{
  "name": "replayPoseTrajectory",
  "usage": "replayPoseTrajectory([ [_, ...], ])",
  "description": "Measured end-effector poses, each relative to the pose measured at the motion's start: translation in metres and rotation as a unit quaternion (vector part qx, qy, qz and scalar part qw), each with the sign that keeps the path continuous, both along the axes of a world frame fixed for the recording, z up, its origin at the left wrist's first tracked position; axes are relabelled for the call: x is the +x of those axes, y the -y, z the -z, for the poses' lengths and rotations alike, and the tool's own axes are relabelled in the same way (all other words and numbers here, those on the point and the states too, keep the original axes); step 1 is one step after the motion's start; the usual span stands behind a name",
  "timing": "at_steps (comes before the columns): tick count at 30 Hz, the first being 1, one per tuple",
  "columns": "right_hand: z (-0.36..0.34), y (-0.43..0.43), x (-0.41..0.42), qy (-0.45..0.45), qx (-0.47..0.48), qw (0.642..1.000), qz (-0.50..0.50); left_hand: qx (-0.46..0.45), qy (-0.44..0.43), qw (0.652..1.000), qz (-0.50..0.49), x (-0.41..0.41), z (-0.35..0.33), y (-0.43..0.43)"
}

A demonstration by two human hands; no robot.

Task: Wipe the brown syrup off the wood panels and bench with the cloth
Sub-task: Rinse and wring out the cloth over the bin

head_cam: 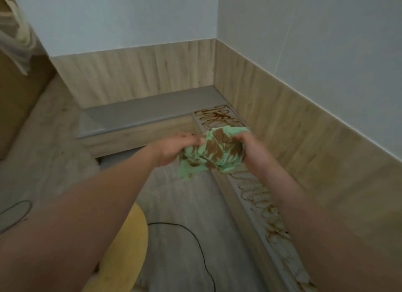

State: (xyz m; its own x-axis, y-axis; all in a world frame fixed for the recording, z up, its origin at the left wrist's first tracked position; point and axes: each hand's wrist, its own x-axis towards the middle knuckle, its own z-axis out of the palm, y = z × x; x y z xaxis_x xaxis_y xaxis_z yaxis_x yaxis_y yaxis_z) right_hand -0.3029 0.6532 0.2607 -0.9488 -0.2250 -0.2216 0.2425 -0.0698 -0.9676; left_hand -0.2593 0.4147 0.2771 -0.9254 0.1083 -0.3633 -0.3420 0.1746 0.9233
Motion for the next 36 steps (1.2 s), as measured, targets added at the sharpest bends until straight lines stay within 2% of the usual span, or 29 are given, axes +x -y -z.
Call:
replayPoseTrajectory([
  [1, 0.0, 0.025, 0.014, 0.0, 0.003, 1.0, -0.009, 0.049, 0.011, 0.998, -0.032, 0.017, 0.002, 0.024],
  [3, 0.004, 0.068, 0.036, -0.005, 0.026, 1.0, -0.012, 0.066, 0.01, 0.992, -0.106, 0.051, 0.006, 0.072],
  [7, 0.011, 0.143, 0.066, -0.024, 0.076, 0.997, 0.009, -0.029, -0.018, 0.982, -0.186, 0.113, 0.023, 0.168],
  [9, 0.015, 0.184, 0.08, -0.037, 0.08, 0.996, -0.002, -0.034, -0.022, 0.97, -0.238, 0.14, 0.039, 0.212],
  [11, 0.019, 0.217, 0.09, -0.062, 0.088, 0.994, -0.015, -0.081, -0.042, 0.952, -0.293, 0.156, 0.053, 0.239],
  [14, 0.025, 0.265, 0.104, -0.09, 0.114, 0.988, -0.049, -0.172, -0.048, 0.932, -0.316, 0.171, 0.066, 0.262],
  [17, 0.026, 0.308, 0.112, -0.081, 0.122, 0.986, -0.08, -0.128, -0.041, 0.95, -0.284, 0.179, 0.077, 0.277],
  [19, 0.027, 0.332, 0.113, -0.073, 0.122, 0.984, -0.111, -0.128, -0.017, 0.976, -0.173, 0.186, 0.09, 0.287],
  [21, 0.032, 0.354, 0.106, -0.069, 0.114, 0.981, -0.141, -0.165, 0.01, 0.984, -0.069, 0.188, 0.102, 0.3],
  [22, 0.033, 0.361, 0.104, -0.066, 0.112, 0.981, -0.147, -0.152, 0.018, 0.987, -0.049, 0.189, 0.104, 0.303],
  [25, 0.049, 0.387, 0.087, -0.046, 0.117, 0.977, -0.17, -0.047, 0.034, 0.993, -0.099, 0.19, 0.12, 0.328],
  [29, 0.084, 0.414, 0.07, -0.005, 0.133, 0.976, -0.175, -0.051, 0.04, 0.977, -0.202, 0.207, 0.13, 0.366],
  [34, 0.13, 0.462, 0.085, 0.062, 0.161, 0.963, -0.209, 0.027, 0.081, 0.943, -0.321, 0.227, 0.155, 0.404],
  [36, 0.14, 0.477, 0.094, 0.07, 0.157, 0.956, -0.237, 0.023, 0.113, 0.935, -0.335, 0.232, 0.163, 0.412],
])
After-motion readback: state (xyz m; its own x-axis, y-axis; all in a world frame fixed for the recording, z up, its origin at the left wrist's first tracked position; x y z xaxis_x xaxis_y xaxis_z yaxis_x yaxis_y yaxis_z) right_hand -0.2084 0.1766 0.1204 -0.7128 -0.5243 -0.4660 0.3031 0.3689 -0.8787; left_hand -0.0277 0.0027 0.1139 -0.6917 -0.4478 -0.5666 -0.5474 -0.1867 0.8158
